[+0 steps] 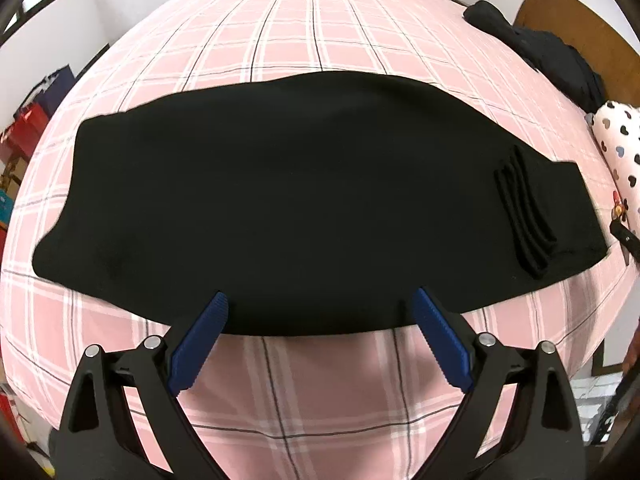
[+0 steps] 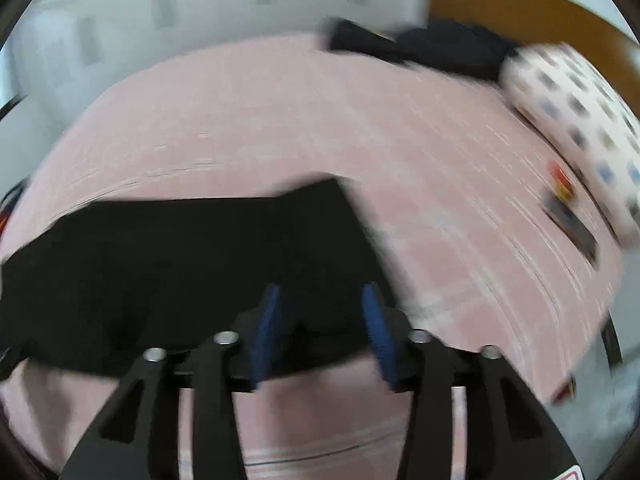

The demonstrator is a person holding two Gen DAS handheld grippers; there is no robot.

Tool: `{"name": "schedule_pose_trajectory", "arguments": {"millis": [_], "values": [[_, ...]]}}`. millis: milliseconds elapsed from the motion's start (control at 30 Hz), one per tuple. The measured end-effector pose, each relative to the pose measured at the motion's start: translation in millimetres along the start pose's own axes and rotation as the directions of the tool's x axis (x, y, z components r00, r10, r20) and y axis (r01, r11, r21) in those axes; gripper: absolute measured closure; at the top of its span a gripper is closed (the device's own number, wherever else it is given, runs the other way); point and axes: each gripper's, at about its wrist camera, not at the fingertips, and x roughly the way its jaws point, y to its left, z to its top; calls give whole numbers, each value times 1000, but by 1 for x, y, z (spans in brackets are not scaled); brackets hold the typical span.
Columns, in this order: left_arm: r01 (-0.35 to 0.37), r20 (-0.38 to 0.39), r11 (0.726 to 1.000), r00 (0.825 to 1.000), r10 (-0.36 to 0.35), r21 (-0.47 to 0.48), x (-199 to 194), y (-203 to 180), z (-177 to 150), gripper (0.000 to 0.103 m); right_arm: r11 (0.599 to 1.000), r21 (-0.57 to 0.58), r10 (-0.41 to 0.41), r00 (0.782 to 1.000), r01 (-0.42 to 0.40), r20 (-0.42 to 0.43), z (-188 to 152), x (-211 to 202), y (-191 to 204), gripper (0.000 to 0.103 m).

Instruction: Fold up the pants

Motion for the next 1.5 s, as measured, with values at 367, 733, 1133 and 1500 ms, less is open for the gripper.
{"name": "schedule_pose_trajectory", "arguments": {"millis": [367, 733, 1133, 1500], "values": [[-72, -31, 997, 997, 73, 25, -2, 6, 0, 12, 973, -160, 137, 976, -164, -168, -36, 54, 119, 75], [-66, -34, 998, 997, 67, 17, -5, 21, -4, 12, 929, -156, 320, 940, -335, -116, 6, 12, 196, 94], [-89, -15, 996, 996, 89, 3, -11, 43, -10, 12, 916, -130, 366, 924, -379, -111, -14, -8, 201, 79], [-100, -15, 994, 995, 100, -42, -16, 60, -11, 12, 942, -220, 217, 959, -254, -180, -13, 36, 225, 76]]}}
